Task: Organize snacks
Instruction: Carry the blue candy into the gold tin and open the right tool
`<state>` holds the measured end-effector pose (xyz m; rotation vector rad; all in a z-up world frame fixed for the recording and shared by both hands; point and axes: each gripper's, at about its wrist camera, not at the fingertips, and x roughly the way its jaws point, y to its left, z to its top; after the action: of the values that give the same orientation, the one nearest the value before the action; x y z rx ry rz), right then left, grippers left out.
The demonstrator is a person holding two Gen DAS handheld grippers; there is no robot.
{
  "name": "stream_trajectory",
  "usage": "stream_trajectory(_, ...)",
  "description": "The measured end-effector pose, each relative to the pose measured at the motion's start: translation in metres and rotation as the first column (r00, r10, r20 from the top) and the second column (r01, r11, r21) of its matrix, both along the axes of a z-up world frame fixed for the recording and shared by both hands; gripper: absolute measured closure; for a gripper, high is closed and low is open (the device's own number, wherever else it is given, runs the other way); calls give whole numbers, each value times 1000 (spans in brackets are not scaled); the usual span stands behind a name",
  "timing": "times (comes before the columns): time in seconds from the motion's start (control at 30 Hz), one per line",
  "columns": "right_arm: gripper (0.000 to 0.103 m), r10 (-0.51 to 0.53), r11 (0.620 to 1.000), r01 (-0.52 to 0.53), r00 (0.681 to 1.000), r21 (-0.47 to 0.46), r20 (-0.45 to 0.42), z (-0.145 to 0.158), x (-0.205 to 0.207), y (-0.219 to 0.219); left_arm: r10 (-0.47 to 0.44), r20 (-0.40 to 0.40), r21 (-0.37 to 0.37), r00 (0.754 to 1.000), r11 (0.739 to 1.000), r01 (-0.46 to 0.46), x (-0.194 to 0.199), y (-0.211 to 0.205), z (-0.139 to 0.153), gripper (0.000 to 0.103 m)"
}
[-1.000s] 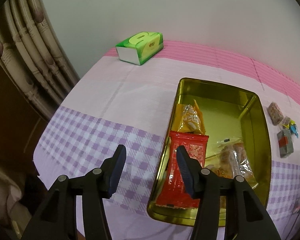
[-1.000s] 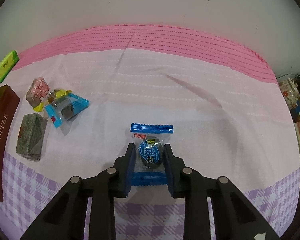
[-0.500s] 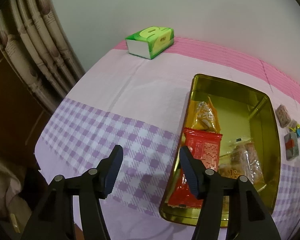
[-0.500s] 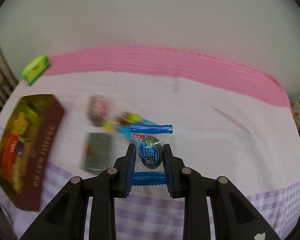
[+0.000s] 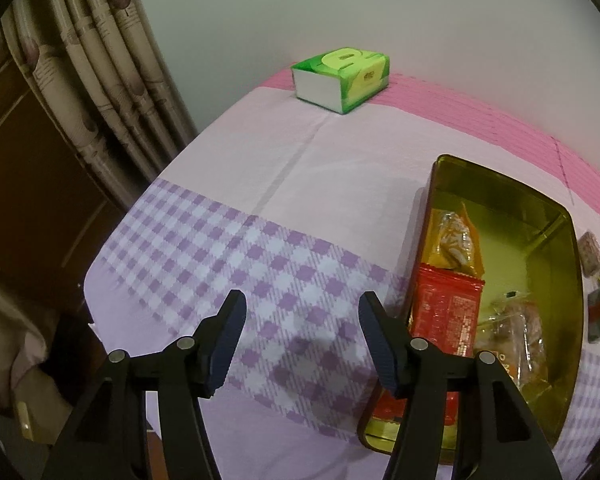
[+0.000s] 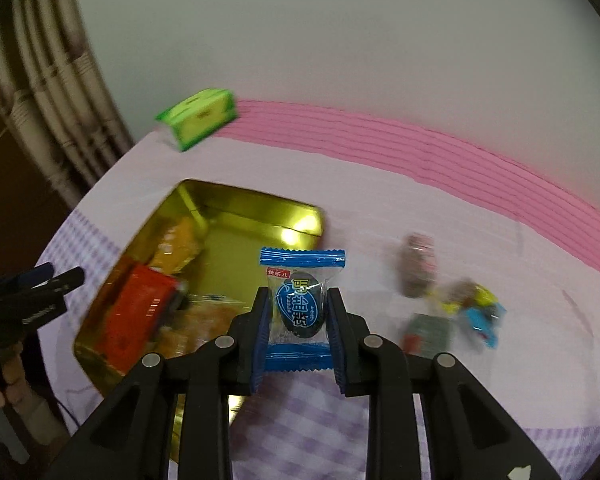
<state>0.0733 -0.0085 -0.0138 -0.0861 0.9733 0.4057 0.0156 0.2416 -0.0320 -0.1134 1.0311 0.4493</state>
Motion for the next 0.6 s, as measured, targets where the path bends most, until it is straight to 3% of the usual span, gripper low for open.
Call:
stream_trajectory(0.33,79,83,997,-83,996,-4,-36,-16,-7,45,27,-20,-6,999,1000,-27,0,7,-4,44)
stream_trajectory(0.6,78,103,994,-104,993,-20,-57,-26,-8,54,32,-25,-11,999,999,-32,0,9,-5,44)
